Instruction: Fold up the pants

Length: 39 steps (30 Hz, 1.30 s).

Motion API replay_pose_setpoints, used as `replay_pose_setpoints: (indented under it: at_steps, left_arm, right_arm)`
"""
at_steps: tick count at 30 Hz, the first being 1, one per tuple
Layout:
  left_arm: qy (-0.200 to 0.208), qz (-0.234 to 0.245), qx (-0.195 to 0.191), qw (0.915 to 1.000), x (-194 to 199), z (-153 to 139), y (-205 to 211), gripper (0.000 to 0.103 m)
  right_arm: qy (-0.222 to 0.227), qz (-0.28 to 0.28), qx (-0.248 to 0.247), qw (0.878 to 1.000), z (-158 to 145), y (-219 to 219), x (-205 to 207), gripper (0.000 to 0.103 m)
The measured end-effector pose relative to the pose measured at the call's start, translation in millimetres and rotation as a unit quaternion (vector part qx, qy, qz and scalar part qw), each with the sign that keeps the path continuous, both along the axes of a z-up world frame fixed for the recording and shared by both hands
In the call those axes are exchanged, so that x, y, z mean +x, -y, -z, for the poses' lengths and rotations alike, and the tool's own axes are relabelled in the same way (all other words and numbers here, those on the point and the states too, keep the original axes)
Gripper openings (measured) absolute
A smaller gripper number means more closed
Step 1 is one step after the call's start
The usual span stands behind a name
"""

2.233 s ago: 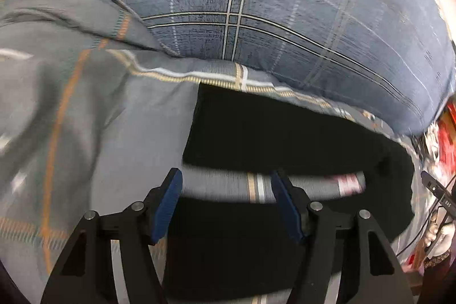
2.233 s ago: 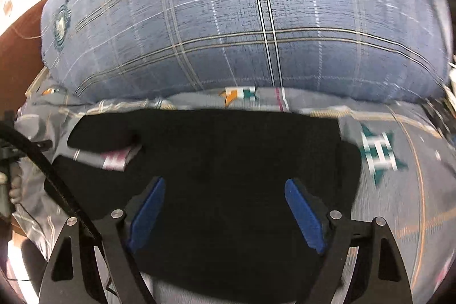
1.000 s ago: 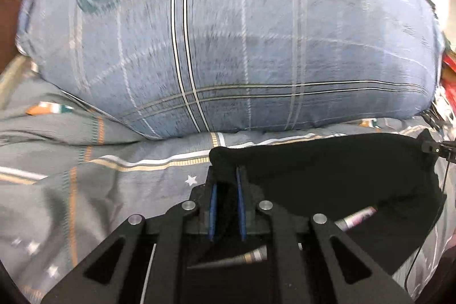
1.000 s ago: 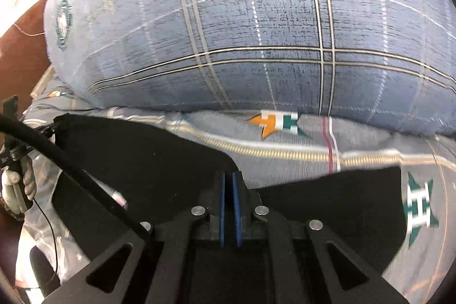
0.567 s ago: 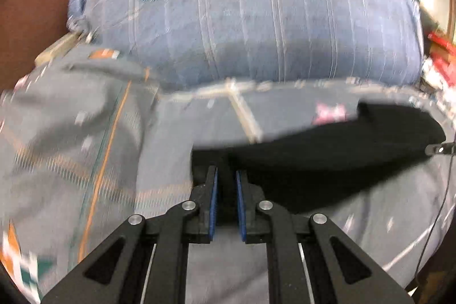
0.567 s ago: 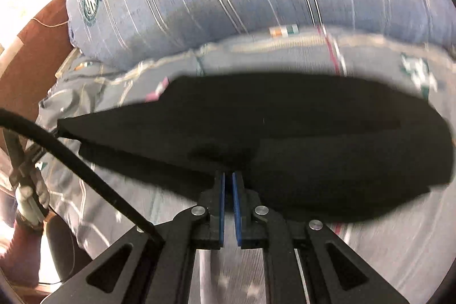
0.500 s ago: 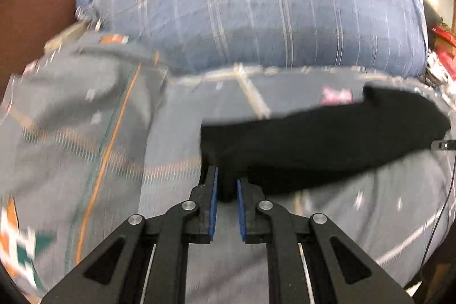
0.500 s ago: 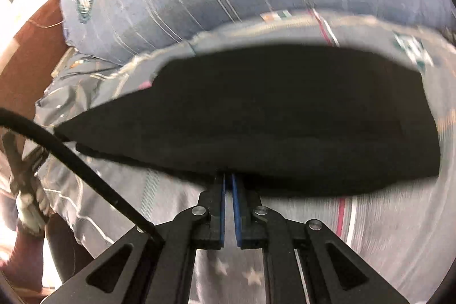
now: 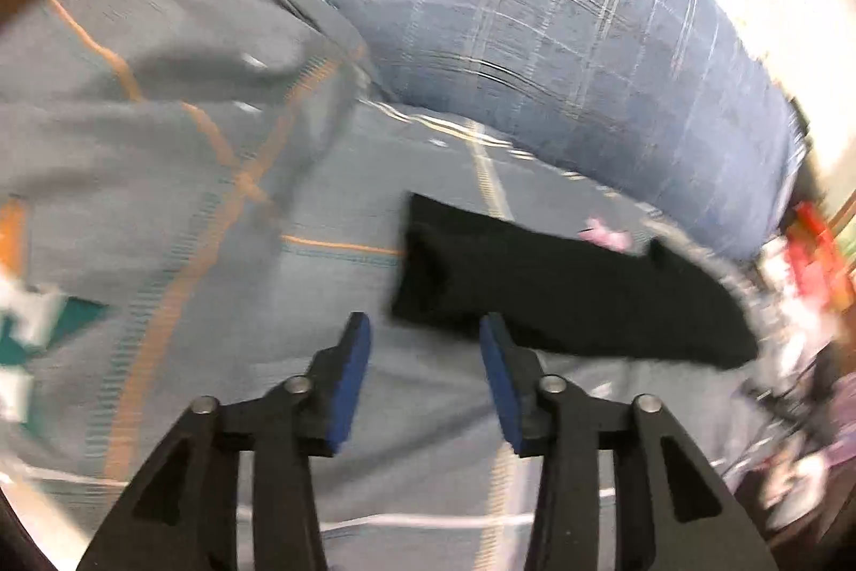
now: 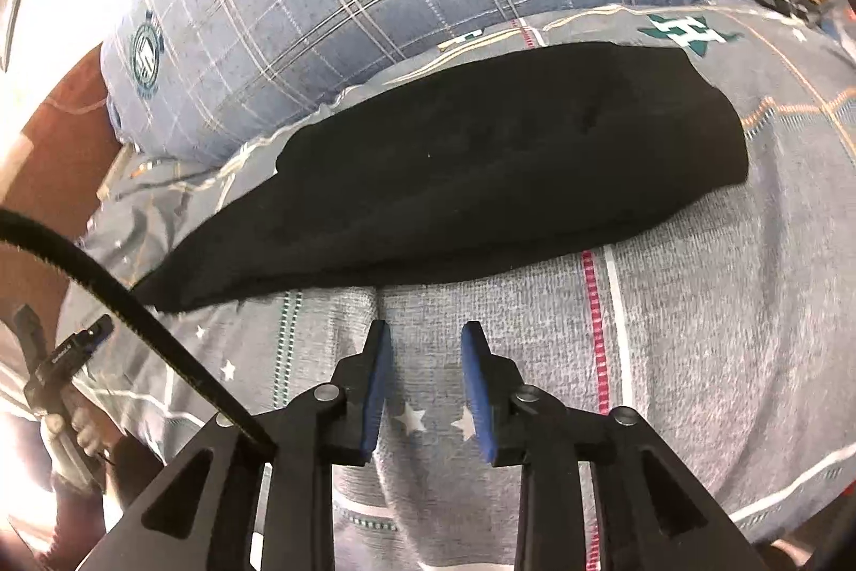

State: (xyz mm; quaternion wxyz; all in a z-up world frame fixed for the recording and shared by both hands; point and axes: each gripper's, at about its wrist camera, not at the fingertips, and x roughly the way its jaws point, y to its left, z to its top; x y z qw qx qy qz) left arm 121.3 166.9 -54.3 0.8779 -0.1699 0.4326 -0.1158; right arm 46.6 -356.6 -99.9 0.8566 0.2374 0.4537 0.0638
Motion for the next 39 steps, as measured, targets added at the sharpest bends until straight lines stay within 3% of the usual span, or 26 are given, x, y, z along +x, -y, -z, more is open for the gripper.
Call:
replay_pose_setpoints:
  at_steps: [2, 4, 7, 11, 15, 18, 23, 25, 28, 30, 31, 33, 36, 39]
  left_arm:
    - [-0.014, 0.013, -0.034, 0.9993, 15.3, 5.0, 10.1, 0.045]
    - [-0.028, 0.021, -0.026, 0.999, 34.0, 9.8, 25.0, 0.044]
    - [-0.034, 0.036, 0.001, 0.9988, 57.8, 7.7, 45.5, 0.012]
    - [0.012, 0.031, 0.069, 0.997, 60.3, -11.5, 61.4, 0.012]
    - [-0.042, -0.003, 0.167, 0.9851, 61.8, 26.6, 54.7, 0.019]
    - [-0.051, -0.015, 0.191, 0.9801, 52.9, 38.6, 46.5, 0.019]
    - [-0.019, -0.037, 0.176, 0.9835, 33.3, 17.3, 36.1, 0.019]
    - [-0.015, -0.051, 0.166, 0.9847, 26.7, 10.5, 31.6, 0.019]
    - [-0.014, -0.068, 0.132, 0.9888, 18.0, 5.2, 20.4, 0.025]
    - [-0.014, -0.077, 0.114, 0.9903, 14.5, 4.2, 15.5, 0.032]
    - [-0.013, -0.085, 0.103, 0.991, 13.9, 5.5, 13.2, 0.035]
    - [-0.014, -0.093, 0.083, 0.9921, 11.7, 7.7, 8.0, 0.035]
    - [-0.021, -0.093, 0.032, 0.9949, 15.4, 17.9, 10.4, 0.036]
    - [-0.02, -0.081, 0.014, 0.9964, 25.0, 27.2, 27.7, 0.042]
  right_arm:
    - [-0.002, 0.006, 0.008, 1.0, 1.6, 1.6, -4.9, 0.03]
    - [-0.003, 0.008, 0.005, 1.0, 3.3, 0.9, -9.7, 0.03]
    - [-0.003, 0.019, -0.006, 1.0, 3.5, 4.3, -16.0, 0.03]
    - [0.001, 0.049, -0.001, 0.999, 0.4, 20.4, -25.6, 0.03]
    - [-0.001, 0.076, 0.0, 0.997, 2.0, 41.1, -32.8, 0.03]
    - [0.001, 0.099, -0.008, 0.995, -0.8, 58.3, -28.9, 0.03]
    - [0.041, 0.131, -0.013, 0.99, -23.1, 78.7, -2.3, 0.03]
    - [0.053, 0.132, -0.006, 0.99, -27.1, 82.7, 12.3, 0.037]
    - [0.037, 0.144, 0.035, 0.988, -8.9, 99.6, 37.8, 0.057]
    - [0.011, 0.161, 0.034, 0.986, 8.1, 111.0, 46.9, 0.054]
    - [0.026, 0.162, 0.033, 0.986, 9.2, 113.6, 46.8, 0.053]
    - [0.019, 0.161, -0.002, 0.987, 0.3, 110.2, 47.3, 0.053]
    - [0.033, 0.145, -0.103, 0.983, -27.6, 86.0, 42.0, 0.057]
    - [0.044, 0.105, -0.13, 0.985, -45.9, 60.3, 40.1, 0.058]
